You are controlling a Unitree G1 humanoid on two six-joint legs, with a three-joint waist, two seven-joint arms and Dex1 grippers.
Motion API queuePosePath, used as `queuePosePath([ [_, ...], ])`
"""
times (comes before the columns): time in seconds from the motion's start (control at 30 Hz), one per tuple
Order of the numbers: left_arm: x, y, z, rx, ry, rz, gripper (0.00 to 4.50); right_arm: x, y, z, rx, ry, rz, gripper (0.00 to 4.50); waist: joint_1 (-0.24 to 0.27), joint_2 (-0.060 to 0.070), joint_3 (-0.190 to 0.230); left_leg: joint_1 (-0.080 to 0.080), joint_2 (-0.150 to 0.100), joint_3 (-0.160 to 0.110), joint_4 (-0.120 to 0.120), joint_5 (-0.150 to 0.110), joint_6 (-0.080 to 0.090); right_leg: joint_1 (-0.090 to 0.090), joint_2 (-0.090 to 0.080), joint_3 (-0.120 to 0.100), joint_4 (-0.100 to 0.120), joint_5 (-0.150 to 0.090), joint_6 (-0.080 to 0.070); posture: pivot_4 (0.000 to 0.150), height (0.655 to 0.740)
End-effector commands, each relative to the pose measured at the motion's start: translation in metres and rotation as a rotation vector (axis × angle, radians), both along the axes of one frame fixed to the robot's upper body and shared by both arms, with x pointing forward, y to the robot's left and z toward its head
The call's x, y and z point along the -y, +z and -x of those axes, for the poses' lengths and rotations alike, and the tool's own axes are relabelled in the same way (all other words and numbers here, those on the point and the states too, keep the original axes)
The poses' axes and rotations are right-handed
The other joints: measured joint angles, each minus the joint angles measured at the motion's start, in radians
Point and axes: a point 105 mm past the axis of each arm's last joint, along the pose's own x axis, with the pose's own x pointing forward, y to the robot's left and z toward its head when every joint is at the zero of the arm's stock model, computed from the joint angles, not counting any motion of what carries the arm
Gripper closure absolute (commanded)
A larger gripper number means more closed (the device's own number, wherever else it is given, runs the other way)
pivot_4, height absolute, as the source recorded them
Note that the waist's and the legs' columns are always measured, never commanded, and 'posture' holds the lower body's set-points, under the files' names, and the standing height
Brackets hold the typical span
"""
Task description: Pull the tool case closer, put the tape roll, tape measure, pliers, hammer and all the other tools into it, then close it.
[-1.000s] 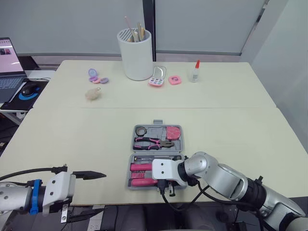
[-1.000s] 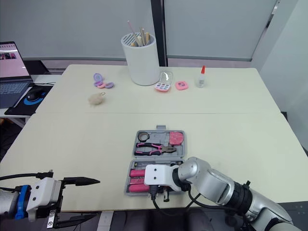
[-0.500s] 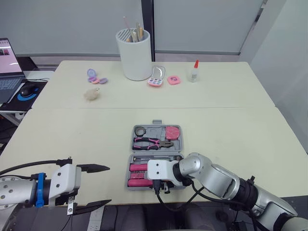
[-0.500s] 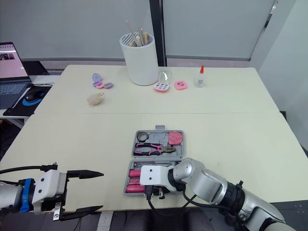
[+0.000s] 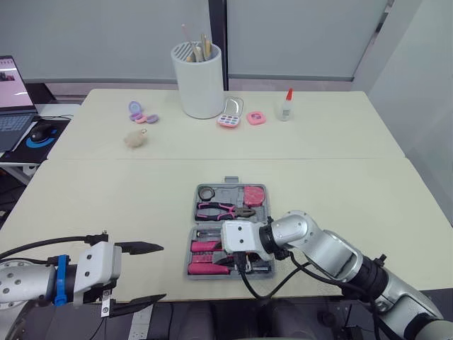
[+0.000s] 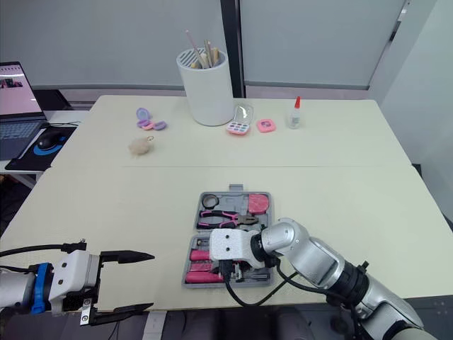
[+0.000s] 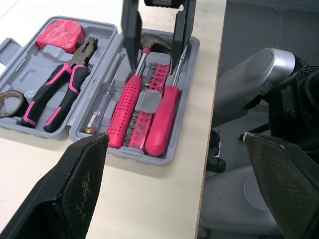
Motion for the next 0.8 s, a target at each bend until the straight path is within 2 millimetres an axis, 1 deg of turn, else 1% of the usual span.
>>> queuePosePath([
  [0.03,0.001,-0.002,-0.001,0.002,0.000,0.008,0.00,-0.002,-0.023,0.004,0.042,0.052,0.046,3.60,0.000,0.000,0.000,0.000,0.000,0.000,0.000,0.000,0.000,0.000,0.000,0.000,0.000,0.000,0.000,0.150,0.7376],
  [0.07,0.000,-0.003,-0.001,0.000,0.001,0.009,0.00,-0.001,-0.030,0.004,0.052,0.061,0.071,3.70,0.000,0.000,0.000,0.001,0.000,0.000,0.000,0.000,0.000,0.000,0.000,0.000,0.000,0.000,0.000,0.150,0.7376],
  [0.17,-0.001,-0.005,0.000,-0.004,0.003,0.010,0.00,0.002,-0.042,0.004,0.051,0.066,0.098,4.33,0.000,0.000,0.000,0.000,0.000,0.000,0.000,0.000,0.000,0.000,0.000,0.000,0.000,0.000,0.000,0.150,0.7376],
  [0.2,-0.001,-0.006,0.001,-0.006,0.005,0.010,0.00,0.003,-0.046,0.004,0.048,0.065,0.106,4.44,-0.001,0.000,0.000,0.000,0.000,0.001,0.000,0.000,0.000,0.000,0.000,0.000,0.000,0.000,0.000,0.150,0.7376],
  [0.37,-0.002,-0.008,0.001,-0.007,0.012,0.011,0.00,0.012,-0.063,0.002,0.050,0.059,0.158,4.44,-0.001,-0.001,-0.001,0.001,0.000,0.000,0.000,0.000,0.000,0.000,0.000,0.000,0.000,0.000,0.000,0.150,0.7376],
  [0.43,-0.003,-0.008,0.001,-0.007,0.015,0.012,0.00,0.011,-0.061,0.005,0.052,0.079,0.135,4.44,-0.001,-0.001,-0.001,0.002,0.000,0.000,0.000,0.000,0.000,0.001,0.000,0.000,0.000,0.000,0.000,0.150,0.7376],
  [0.47,-0.004,-0.008,0.000,-0.007,0.032,0.020,0.00,0.007,-0.053,0.007,0.044,0.083,0.087,4.44,0.000,-0.001,-0.001,0.002,0.000,0.000,0.000,0.000,0.000,0.001,0.000,0.000,0.000,0.000,0.000,0.150,0.7376],
  [0.53,-0.007,-0.007,-0.006,-0.004,0.087,0.046,0.00,-0.001,-0.029,0.010,0.045,0.097,-0.027,4.44,0.001,-0.001,-0.001,0.002,0.000,0.000,0.000,0.000,0.000,0.001,0.000,0.000,0.000,0.000,0.000,0.150,0.7376],
  [0.57,-0.009,-0.006,-0.010,-0.008,0.122,0.060,0.00,-0.001,-0.018,0.010,0.029,0.082,-0.071,4.44,0.001,-0.001,-0.001,0.001,0.000,0.000,0.000,0.000,0.000,0.001,0.000,0.000,0.000,0.000,0.000,0.150,0.7376],
  [0.6,-0.012,-0.006,-0.014,-0.014,0.159,0.068,0.00,0.002,-0.006,0.009,0.033,0.071,-0.113,4.44,0.001,-0.001,-0.001,0.001,0.000,0.000,0.000,0.000,0.000,0.001,0.000,0.000,0.000,0.000,0.000,0.150,0.7376],
  [0.7,-0.020,-0.007,-0.027,-0.013,0.251,0.066,0.00,0.013,0.019,0.005,0.051,0.027,-0.206,4.44,0.001,-0.001,-0.001,0.001,0.000,-0.001,0.000,0.000,0.000,0.001,0.000,0.000,0.001,0.000,0.000,0.150,0.7376],
  [0.73,-0.023,-0.007,-0.034,-0.005,0.290,0.071,0.00,0.020,0.027,0.001,0.057,-0.012,-0.234,4.44,0.001,-0.001,-0.001,0.001,0.000,-0.001,0.000,0.000,0.000,0.001,0.000,0.000,0.001,0.000,0.000,0.150,0.7376],
  [0.77,-0.025,-0.006,-0.043,-0.007,0.335,0.097,0.00,0.033,0.035,-0.004,0.077,-0.051,-0.262,4.44,0.004,-0.002,-0.001,0.001,0.000,-0.001,0.000,0.000,0.000,0.002,0.000,0.000,0.001,0.000,0.000,0.150,0.7376],
  [0.8,-0.025,-0.005,-0.049,-0.011,0.363,0.116,0.00,0.041,0.040,-0.007,0.091,-0.074,-0.277,4.44,0.009,-0.002,-0.001,0.001,0.000,-0.001,0.000,0.000,0.000,0.002,0.000,-0.001,0.001,0.000,0.000,0.150,0.7376],
])
